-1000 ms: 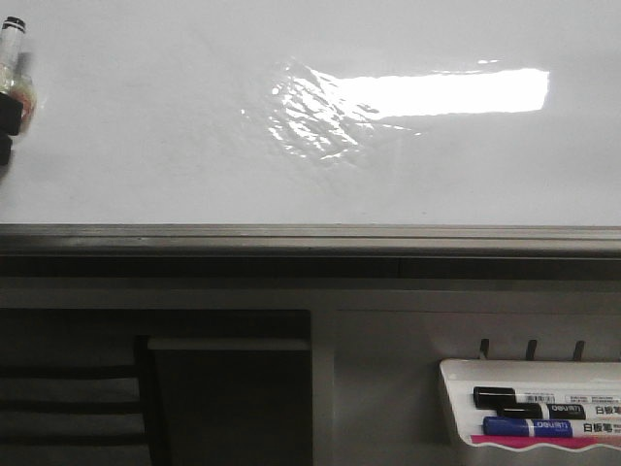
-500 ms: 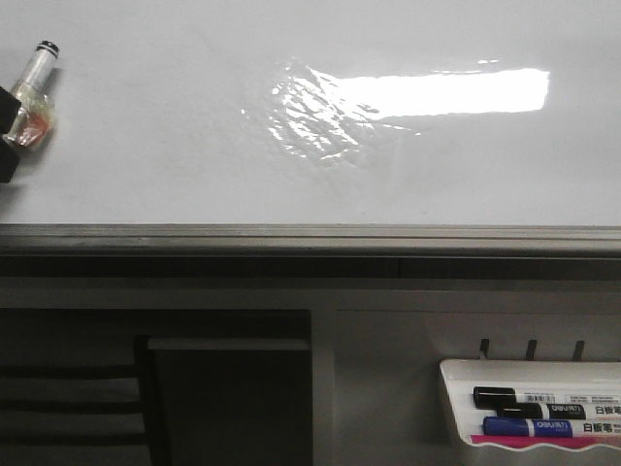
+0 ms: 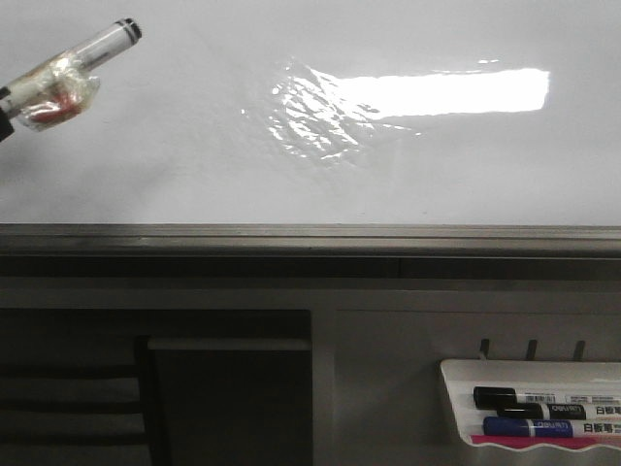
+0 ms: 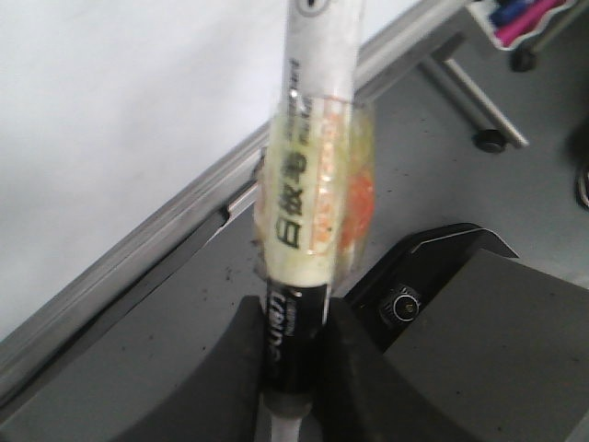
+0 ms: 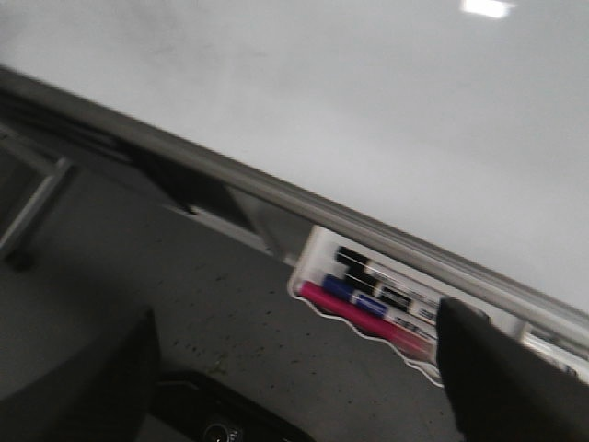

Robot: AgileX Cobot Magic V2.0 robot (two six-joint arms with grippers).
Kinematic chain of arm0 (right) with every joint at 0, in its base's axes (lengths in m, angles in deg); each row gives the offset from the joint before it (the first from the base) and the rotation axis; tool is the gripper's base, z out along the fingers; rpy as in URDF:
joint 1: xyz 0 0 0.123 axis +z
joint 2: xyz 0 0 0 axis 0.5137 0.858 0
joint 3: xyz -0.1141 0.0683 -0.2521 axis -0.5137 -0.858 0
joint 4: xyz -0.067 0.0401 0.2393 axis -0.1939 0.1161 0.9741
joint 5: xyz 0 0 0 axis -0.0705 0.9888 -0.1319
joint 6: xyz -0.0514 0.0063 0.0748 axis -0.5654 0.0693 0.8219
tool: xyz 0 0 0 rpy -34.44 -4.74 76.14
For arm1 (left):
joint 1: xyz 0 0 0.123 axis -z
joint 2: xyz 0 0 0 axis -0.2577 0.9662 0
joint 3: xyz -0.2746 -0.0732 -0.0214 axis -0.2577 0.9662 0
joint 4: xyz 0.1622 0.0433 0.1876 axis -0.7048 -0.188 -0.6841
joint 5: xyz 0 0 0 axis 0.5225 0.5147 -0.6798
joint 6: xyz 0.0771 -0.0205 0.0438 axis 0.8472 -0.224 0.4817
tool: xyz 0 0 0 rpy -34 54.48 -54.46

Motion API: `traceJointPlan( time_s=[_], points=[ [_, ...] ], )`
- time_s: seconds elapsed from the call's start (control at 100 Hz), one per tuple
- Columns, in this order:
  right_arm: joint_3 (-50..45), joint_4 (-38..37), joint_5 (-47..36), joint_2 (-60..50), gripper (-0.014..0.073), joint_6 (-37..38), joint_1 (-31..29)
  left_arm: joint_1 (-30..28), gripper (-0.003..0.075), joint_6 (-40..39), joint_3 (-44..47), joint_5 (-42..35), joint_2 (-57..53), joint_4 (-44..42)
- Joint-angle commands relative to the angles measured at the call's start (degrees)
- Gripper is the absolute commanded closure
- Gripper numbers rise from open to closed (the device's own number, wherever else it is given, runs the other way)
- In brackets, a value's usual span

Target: Write number 7 on whiteboard

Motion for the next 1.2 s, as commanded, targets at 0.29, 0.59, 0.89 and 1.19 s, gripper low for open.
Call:
traceJointPlan(
  time_s=[0.29,0.59,0.89,1.19],
  points=[
    [9.4,9.8,-0.8,12.5,0.0053,-30.5,16.9,16.1,0.0741,15.1,-4.0,0.9,0.2,6.9],
    [11.8,11.8,-3.2,16.6,0.0053,-33.0,28.9,25.9,0.0741,15.9,-4.7,-3.9,1.0,3.6],
    [11.8,12.9,-3.4,18.5,0.0162,-34.9,30.1,26.3,0.0741,15.9,-4.7,-4.9,1.0,3.6],
    [11.8,13.7,-3.5,20.5,0.0211,-35.5,30.2,26.3,0.0741,15.9,-4.7,-5.8,1.0,3.6]
  ],
)
